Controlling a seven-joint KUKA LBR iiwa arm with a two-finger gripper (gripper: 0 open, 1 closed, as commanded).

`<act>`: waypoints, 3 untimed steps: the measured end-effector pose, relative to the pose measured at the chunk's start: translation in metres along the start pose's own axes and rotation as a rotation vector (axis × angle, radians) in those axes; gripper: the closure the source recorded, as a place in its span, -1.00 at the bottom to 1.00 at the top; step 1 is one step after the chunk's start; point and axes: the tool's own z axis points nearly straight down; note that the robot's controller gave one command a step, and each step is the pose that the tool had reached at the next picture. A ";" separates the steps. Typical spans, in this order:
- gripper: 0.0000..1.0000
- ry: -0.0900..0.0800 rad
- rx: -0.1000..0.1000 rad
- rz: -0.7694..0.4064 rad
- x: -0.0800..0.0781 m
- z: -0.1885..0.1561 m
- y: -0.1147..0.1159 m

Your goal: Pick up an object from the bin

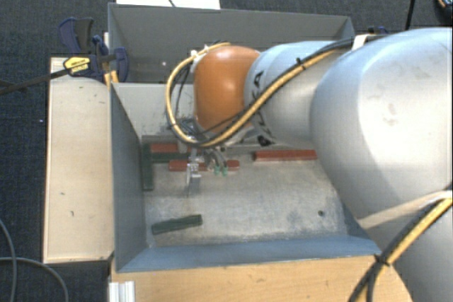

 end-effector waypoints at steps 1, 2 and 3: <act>1.00 -0.003 -0.001 0.002 -0.001 -0.001 0.000; -1.00 0.000 0.000 0.002 0.000 0.000 0.000; 1.00 -0.002 -0.001 0.003 -0.001 -0.001 0.000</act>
Offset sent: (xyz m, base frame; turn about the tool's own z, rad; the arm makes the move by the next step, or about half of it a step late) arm 0.0000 0.0000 0.0000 0.0000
